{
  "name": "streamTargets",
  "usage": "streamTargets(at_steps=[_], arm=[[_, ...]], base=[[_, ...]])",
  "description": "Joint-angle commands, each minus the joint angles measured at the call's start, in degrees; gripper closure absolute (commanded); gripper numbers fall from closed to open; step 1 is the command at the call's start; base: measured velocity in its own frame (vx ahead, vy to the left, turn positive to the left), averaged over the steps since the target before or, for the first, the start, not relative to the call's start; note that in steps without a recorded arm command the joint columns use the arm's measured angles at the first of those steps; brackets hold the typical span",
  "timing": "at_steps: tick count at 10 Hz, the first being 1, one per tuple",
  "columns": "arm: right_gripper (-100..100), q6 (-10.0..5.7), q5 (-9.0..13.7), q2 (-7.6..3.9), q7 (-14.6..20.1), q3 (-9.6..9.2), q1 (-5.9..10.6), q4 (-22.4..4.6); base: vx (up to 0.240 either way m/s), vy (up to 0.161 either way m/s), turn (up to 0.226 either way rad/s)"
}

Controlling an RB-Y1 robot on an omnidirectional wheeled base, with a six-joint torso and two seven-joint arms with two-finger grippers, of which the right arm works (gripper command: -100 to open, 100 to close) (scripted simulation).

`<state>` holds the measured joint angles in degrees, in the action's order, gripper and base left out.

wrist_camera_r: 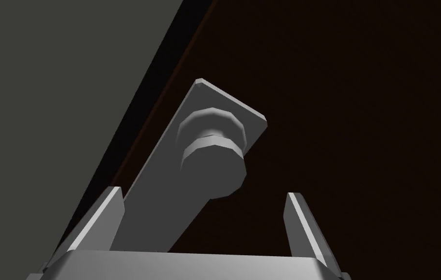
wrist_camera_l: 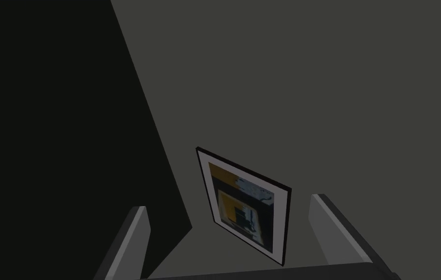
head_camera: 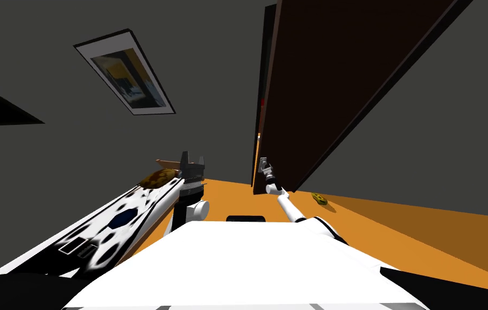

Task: Pull the door open

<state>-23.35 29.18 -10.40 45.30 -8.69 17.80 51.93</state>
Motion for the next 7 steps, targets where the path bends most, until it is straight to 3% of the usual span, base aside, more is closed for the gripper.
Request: streamTargets(at_steps=[1,2,4,5,7], arm=[[-100,-0.10,2.3,-0.03,2.9,-0.72,-0.25,0.5],[-100,-0.10,2.3,-0.03,3.7,-0.72,-0.25,0.5],[-100,-0.20,5.2,-0.07,7.3,-1.61,-0.61,1.2],[-100,-0.20,5.2,-0.07,8.2,-1.61,-0.61,1.2],[-100,-0.30,7.8,-0.10,11.8,-2.41,-0.94,1.8]], base=[[-0.081,-0.054,0.126],[-0.064,-0.049,0.041],[-0.070,-0.059,0.093],[-0.072,-0.048,0.033],[-0.077,-0.056,0.066]])
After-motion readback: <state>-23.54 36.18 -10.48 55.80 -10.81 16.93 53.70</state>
